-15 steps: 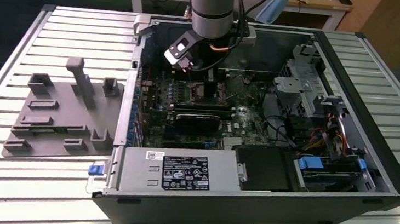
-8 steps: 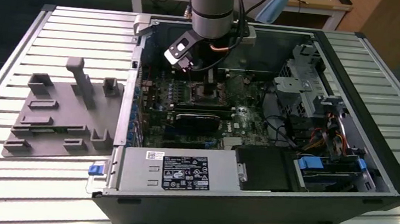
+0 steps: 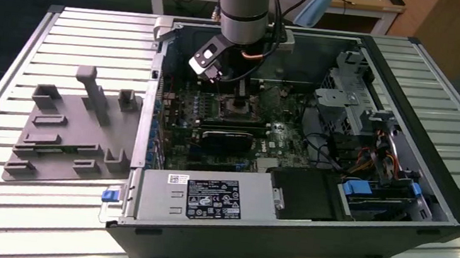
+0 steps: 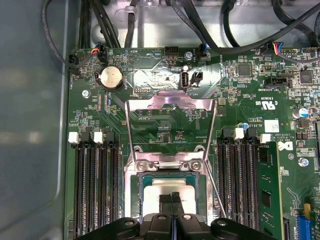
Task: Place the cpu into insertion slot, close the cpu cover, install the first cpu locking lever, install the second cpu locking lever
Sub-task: 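Place the cpu into insertion slot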
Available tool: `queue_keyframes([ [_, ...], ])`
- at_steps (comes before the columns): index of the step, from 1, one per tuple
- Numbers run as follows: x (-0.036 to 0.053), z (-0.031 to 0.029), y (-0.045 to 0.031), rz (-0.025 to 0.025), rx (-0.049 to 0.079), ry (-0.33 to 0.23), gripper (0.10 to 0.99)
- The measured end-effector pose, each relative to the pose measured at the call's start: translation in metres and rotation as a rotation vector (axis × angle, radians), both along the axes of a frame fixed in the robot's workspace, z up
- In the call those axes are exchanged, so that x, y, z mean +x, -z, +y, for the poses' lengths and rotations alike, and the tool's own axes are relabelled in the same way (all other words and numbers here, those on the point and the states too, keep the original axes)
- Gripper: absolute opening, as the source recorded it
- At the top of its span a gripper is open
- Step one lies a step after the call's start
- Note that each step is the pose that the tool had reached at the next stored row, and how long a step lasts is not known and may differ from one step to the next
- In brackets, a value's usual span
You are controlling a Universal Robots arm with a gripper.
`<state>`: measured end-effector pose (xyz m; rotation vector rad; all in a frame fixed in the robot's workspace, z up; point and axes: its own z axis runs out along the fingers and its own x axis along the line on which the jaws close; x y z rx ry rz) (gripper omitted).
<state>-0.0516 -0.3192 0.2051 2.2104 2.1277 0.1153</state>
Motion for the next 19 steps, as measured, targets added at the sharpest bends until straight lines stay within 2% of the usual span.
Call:
queue_keyframes([
  [19,-0.0018,-0.0001,0.0056,-0.0004,0.000,0.000,0.102],
])
